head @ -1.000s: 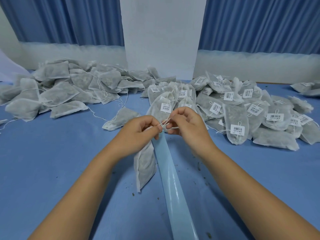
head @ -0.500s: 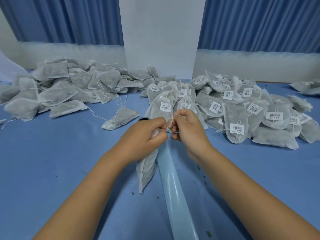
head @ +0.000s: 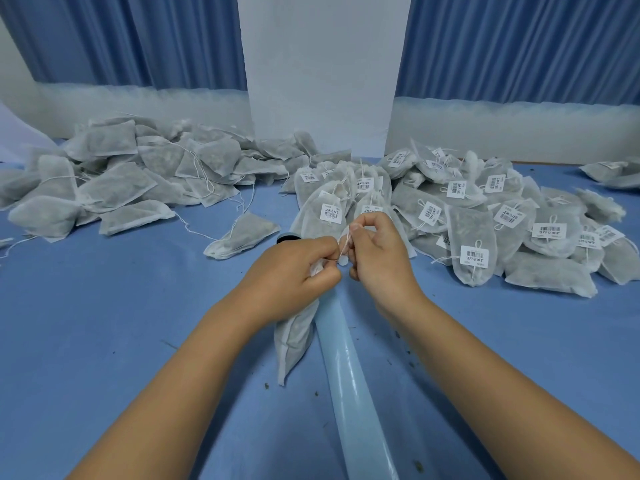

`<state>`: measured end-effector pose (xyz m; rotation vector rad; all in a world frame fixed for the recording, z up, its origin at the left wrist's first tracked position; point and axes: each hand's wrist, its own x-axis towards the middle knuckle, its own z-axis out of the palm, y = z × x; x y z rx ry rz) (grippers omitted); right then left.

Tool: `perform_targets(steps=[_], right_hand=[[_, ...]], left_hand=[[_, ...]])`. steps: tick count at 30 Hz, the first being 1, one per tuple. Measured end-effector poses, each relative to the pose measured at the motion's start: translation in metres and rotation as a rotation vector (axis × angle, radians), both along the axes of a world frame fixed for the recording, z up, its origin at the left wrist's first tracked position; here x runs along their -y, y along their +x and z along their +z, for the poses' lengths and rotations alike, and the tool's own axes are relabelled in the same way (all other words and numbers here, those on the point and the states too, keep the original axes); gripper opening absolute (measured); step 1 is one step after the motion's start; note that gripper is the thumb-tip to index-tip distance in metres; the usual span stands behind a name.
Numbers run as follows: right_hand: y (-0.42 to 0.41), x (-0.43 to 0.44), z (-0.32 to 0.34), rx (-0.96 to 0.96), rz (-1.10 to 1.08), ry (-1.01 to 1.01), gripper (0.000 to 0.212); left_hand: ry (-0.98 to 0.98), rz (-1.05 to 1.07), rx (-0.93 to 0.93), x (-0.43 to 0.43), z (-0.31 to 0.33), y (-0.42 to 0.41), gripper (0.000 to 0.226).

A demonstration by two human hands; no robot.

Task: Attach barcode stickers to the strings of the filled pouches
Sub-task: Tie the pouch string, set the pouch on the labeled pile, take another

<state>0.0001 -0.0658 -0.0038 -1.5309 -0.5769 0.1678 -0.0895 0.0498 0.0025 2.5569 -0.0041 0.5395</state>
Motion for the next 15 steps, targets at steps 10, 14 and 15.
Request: perform_targets(steps=[10,14,15], right_hand=[[0.0016,-0.0016,-0.0012,-0.033,-0.082,0.034,0.017],[0.0012,-0.0011,-0.0015,-0.055,-0.077,0.053,0.017],[0.0013,-0.0007,-0.0013,-0.077,-0.063,0.068,0.016]], left_hand=[[0.01,0.011,0.016,-0.0016,0.0002,0.0007,0.02],[-0.01,0.004,0.019,-0.0039,-0.0007,0.001,0.027],[-0.046,0.003,0.018,-0.0051,-0.0023,0.0009,0.023]])
